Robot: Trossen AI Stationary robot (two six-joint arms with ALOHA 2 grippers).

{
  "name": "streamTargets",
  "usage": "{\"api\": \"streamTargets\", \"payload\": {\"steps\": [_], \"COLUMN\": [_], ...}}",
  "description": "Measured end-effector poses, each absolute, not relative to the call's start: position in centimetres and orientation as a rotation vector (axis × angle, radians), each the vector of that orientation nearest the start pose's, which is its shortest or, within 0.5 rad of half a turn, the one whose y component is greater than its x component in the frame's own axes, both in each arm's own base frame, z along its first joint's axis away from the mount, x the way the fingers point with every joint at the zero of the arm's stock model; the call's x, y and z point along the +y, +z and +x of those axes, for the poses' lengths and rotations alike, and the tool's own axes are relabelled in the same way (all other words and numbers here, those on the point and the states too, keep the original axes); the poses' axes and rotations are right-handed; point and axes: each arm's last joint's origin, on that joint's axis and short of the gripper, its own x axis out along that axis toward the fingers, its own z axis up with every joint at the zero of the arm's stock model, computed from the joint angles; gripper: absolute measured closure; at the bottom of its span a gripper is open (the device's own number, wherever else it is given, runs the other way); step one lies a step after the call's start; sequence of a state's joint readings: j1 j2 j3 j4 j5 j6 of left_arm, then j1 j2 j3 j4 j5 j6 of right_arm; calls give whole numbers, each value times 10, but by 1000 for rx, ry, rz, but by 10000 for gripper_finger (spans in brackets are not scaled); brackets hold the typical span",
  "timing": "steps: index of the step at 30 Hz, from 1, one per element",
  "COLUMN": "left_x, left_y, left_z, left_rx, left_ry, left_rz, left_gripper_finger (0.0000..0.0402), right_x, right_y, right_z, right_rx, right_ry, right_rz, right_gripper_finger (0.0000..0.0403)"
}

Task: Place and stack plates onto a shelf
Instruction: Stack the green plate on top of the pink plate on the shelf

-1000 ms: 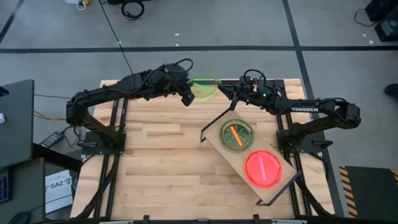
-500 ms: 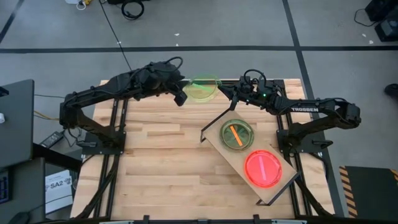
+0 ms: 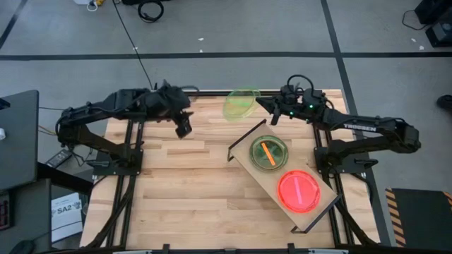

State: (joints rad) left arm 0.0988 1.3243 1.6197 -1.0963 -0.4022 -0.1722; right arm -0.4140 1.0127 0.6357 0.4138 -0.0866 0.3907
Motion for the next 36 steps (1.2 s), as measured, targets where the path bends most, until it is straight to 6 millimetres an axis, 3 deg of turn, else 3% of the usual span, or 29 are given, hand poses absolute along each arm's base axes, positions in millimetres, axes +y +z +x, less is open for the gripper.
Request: {"api": "streamTargets", "payload": {"steps": [10,17,22,28,36], "left_x": [-4,-12,-12,-12,-12], "left_y": [355,318,306,307,307], "left_z": [268,277,276,277,277], "left_rx": [721,705,725,704,703], "left_ry": [442,366,367,368,368], "left_rz": [99,136,135,128,126], "left_gripper_finger": [271,271,271,271,271], "right_x": [-65,-43,-27,-7,12], "right_y": [313,314,307,295,289], "right_z": [172,152,144,137,131], "right_rx": [-35,124,328,604,785], "right_ry": [-52,178,300,381,412], "right_rz": [619,892,1099,1301,1375], "right_gripper_finger": [398,398,398,398,398]}}
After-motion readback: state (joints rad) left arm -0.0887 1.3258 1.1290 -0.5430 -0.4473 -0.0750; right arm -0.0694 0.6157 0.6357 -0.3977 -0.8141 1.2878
